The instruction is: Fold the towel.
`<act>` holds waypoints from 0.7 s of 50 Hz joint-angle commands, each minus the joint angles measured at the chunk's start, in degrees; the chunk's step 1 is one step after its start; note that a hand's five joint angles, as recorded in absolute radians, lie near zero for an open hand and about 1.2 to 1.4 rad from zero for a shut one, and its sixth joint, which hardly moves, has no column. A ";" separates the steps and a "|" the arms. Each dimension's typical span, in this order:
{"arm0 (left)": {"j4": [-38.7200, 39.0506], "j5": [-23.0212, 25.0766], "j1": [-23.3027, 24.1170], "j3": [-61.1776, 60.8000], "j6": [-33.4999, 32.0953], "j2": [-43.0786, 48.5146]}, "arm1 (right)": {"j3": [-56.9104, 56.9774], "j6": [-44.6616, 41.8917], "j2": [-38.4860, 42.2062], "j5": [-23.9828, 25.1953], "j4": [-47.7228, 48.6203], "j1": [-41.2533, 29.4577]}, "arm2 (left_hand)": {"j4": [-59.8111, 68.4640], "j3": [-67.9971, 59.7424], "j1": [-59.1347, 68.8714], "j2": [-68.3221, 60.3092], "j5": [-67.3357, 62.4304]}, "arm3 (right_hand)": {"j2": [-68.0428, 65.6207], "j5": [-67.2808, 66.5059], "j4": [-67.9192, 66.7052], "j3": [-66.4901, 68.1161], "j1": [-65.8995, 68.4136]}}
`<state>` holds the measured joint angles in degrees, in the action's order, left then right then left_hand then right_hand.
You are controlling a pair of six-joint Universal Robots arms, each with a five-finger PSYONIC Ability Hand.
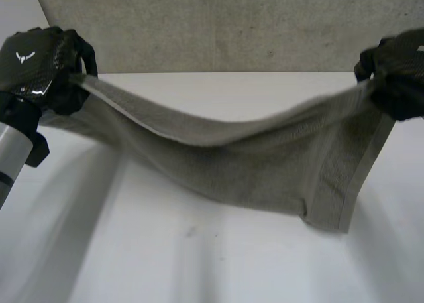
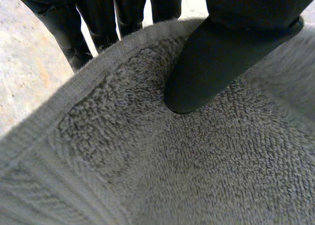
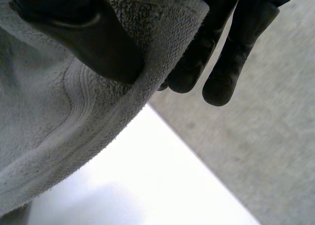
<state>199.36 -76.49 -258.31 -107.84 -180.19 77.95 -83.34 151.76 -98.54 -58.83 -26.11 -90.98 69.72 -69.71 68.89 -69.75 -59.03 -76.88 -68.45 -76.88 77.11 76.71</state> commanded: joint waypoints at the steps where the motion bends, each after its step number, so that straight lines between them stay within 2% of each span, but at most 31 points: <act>1: -5.46 0.82 -1.75 -0.18 -3.22 10.60 | -3.58 -7.35 6.87 -0.67 -2.46 0.01 | 10.28 -10.29 11.11 -10.25 -10.97 | -3.12 -1.55 -3.12 2.89 3.29; 2: -5.47 0.82 -1.76 -0.18 -3.24 10.64 | -3.84 -9.88 8.96 -0.93 -4.11 -0.08 | 10.28 -10.29 11.11 -10.25 -10.97 | -3.12 -1.55 -3.12 2.89 3.29; 4: -9.76 0.55 -2.28 2.36 -9.18 18.17 | -3.85 -12.80 11.09 -1.64 -5.71 -0.25 | 10.28 -10.29 11.11 -10.25 -10.97 | -3.12 -1.55 -3.12 2.89 3.29; 5: -9.78 0.55 -2.28 2.37 -9.21 18.20 | -3.15 -15.67 13.44 -3.03 -6.84 -0.51 | 10.28 -10.29 11.11 -10.25 -10.97 | -3.12 -1.55 -3.12 2.89 3.29; 6: -12.04 0.12 -2.37 4.63 -12.87 21.95 | -3.14 -15.70 13.46 -3.04 -6.85 -0.52 | 10.28 -10.29 11.11 -10.25 -10.97 | -3.12 -1.55 -3.12 2.89 3.29; 7: -12.06 0.11 -2.37 4.66 -12.90 21.98 | -2.27 -17.62 15.90 -4.61 -7.63 -0.69 | 10.28 -10.29 11.11 -10.25 -10.97 | -3.12 -1.55 -3.12 2.89 3.29; 8: -14.07 -0.32 -2.37 7.44 -16.21 25.55 | 0.17 -18.25 18.79 -6.89 -7.55 -1.21 | 10.28 -10.29 11.11 -10.25 -10.97 | -3.12 -1.55 -3.12 2.89 3.29; 9: -16.17 -0.76 -2.37 10.95 -18.85 28.98 | 0.20 -18.25 18.82 -6.91 -7.55 -1.22 | 10.28 -10.29 11.11 -10.25 -10.97 | -3.12 -1.55 -3.12 2.89 3.29; 11: -17.59 -1.20 -2.11 15.08 -20.27 31.80 | 7.19 -16.59 24.33 -11.37 -6.24 -3.75 | 10.28 -10.29 11.11 -10.25 -10.97 | -3.12 -1.55 -3.12 2.89 3.29; 14: -18.66 -1.73 -1.32 24.82 -19.59 34.89 | 12.50 -14.91 27.17 -13.41 -4.39 -6.32 | 10.28 -10.29 11.11 -10.25 -10.97 | -3.12 -1.55 -3.12 2.89 3.29; 15: -18.66 -1.73 -1.32 24.87 -19.58 34.90 | 18.42 -13.00 29.70 -15.15 -1.78 -9.01 | 10.28 -10.29 11.11 -10.25 -10.97 | -3.12 -1.55 -3.12 2.89 3.29; 16: -18.48 -1.82 -0.97 30.79 -18.71 35.60 | 24.83 -11.41 31.72 -16.65 1.21 -10.87 | 10.28 -10.29 11.11 -10.25 -10.97 | -3.12 -1.55 -3.12 2.89 3.29; 17: -18.31 -1.91 -0.27 37.29 -17.31 36.30 | 24.89 -11.40 31.74 -16.66 1.23 -10.89 | 10.28 -10.29 11.11 -10.25 -10.97 | -3.12 -1.55 -3.12 2.89 3.29; 18: -18.30 -1.91 -0.26 37.35 -17.30 36.31 | 31.07 -9.83 33.40 -17.80 4.37 -11.93 | 10.28 -10.29 11.11 -10.25 -10.97 | -3.12 -1.55 -3.12 2.89 3.29; 19: -17.87 -1.91 0.96 44.05 -15.56 36.92 | 36.44 -8.16 34.46 -18.07 7.88 -12.20 | 10.28 -10.29 11.11 -10.25 -10.97 | -3.12 -1.55 -3.12 2.89 3.29; 20: -16.99 -2.26 2.27 51.25 -13.63 37.45 | 36.50 -8.15 34.47 -18.07 7.91 -12.21 | 10.28 -10.29 11.11 -10.25 -10.97 | -3.12 -1.55 -3.12 2.89 3.29; 21: -16.99 -2.26 2.29 51.33 -13.61 37.45 | 41.20 -6.23 35.08 -18.24 12.44 -12.55 | 10.28 -10.29 11.11 -10.25 -10.97 | -3.12 -1.55 -3.12 2.89 3.29; 22: -15.25 -3.13 2.72 57.16 -11.69 37.63 | 44.55 -3.60 35.17 -18.86 18.05 -12.64 | 10.28 -10.29 11.11 -10.25 -10.97 | -3.12 -1.55 -3.12 2.89 3.29; 23: -12.53 -4.62 2.99 62.09 -9.85 37.63 | 44.58 -3.58 35.17 -18.86 18.11 -12.65 | 10.28 -10.29 11.11 -10.25 -10.97 | -3.12 -1.55 -3.12 2.89 3.29; 24: -12.50 -4.63 2.99 62.14 -9.83 37.63 | 45.97 -0.70 34.91 -19.56 23.68 -12.56 | 10.28 -10.29 11.11 -10.25 -10.97 | -3.12 -1.55 -3.12 2.89 3.29; 25: -9.72 -6.37 2.99 64.84 -8.18 37.45 | 45.99 -0.67 34.91 -19.56 23.73 -12.56 | 10.28 -10.29 11.11 -10.25 -10.97 | -3.12 -1.55 -3.12 2.89 3.29; 27: -6.82 -8.30 2.99 65.82 -6.51 37.02 | 45.20 4.40 33.33 -21.05 31.88 -12.56 | 10.28 -10.29 11.11 -10.25 -10.97 | -3.12 -1.55 -3.12 2.89 3.29; 30: -3.38 -10.60 2.99 65.13 -3.86 36.31 | 42.31 6.18 31.40 -21.85 31.39 -12.56 | 10.28 -10.29 11.11 -10.25 -10.97 | -3.12 -1.55 -3.12 2.89 3.29; 35: -4.76 -10.79 2.55 55.94 -2.01 35.35 | 37.04 5.83 30.60 -21.33 24.99 -12.73 | 10.28 -10.29 11.11 -10.25 -10.97 | -3.12 -1.55 -3.12 2.89 3.29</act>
<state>193.63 -85.99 -255.28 -43.07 -184.79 114.86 -39.34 156.81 -66.00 -80.33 4.31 -103.78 69.83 -69.77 68.88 -69.81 -59.25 -76.88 -68.46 -76.89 77.18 76.71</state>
